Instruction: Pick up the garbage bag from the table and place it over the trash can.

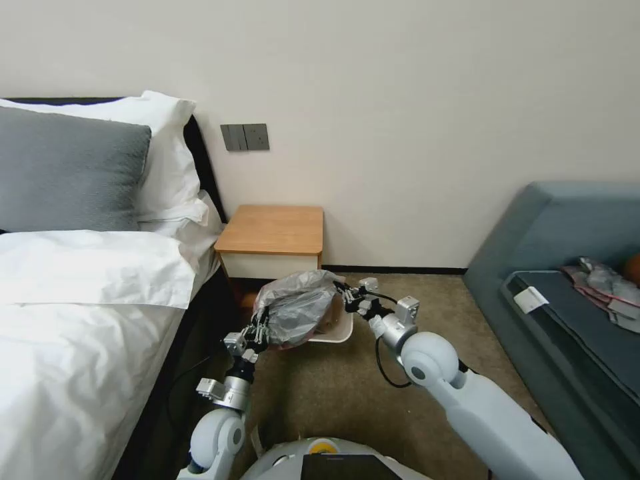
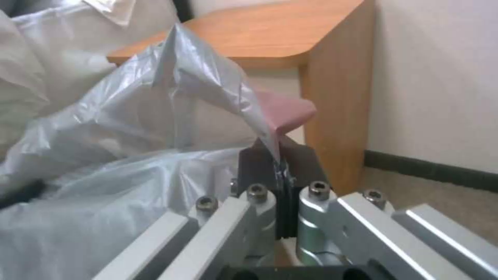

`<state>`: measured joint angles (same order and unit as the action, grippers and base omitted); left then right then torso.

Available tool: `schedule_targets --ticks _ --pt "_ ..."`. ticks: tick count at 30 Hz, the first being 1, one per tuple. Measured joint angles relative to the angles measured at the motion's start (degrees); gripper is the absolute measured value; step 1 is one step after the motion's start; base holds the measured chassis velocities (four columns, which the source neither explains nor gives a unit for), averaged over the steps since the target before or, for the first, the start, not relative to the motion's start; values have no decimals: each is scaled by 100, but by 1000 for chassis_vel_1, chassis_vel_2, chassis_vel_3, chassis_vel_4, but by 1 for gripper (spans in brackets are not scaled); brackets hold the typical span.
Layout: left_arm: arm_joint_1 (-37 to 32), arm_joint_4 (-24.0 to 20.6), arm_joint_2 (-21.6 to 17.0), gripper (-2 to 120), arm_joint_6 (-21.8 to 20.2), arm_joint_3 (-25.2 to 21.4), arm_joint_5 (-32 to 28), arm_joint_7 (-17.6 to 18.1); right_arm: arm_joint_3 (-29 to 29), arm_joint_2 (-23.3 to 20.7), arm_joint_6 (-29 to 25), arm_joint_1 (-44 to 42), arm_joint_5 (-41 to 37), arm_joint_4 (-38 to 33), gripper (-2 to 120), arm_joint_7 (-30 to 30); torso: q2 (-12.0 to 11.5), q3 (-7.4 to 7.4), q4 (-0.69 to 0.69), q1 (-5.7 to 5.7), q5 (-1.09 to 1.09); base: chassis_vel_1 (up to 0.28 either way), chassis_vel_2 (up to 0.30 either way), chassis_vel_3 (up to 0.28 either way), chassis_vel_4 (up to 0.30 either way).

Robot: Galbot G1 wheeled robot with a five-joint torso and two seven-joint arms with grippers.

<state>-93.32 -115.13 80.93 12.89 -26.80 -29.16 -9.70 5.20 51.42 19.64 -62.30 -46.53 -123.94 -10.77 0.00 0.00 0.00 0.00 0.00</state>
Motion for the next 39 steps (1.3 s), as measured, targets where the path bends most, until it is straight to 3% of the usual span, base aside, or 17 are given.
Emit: schedule_targets --ticks 22,28,33,36,37,39 --pt "113 -19 29 11 3 -106 -191 23 519 -297 -160 -597 416 5 0 160 0 0 0 0 0 0 0 0 0" --pt "129 -18 56 11 -6 -92 -196 31 643 -427 -61 -589 533 -175 27 499 0 0 0 0 0 0 0 0 0" --pt "119 -18 32 11 -2 -102 -205 -1 678 -538 17 -455 444 -142 40 525 0 0 0 0 0 0 0 0 0" --pt "89 -7 14 11 24 -108 -208 -28 697 -575 94 -320 280 -117 55 449 0 0 1 0 0 0 0 0 0" --pt "84 29 12 11 38 -108 -205 -36 710 -617 152 -250 228 -140 67 424 0 0 1 0 0 0 0 0 0" --pt "88 42 13 11 39 -108 -202 -37 710 -634 164 -242 223 -158 70 424 0 0 1 0 0 0 0 0 0"
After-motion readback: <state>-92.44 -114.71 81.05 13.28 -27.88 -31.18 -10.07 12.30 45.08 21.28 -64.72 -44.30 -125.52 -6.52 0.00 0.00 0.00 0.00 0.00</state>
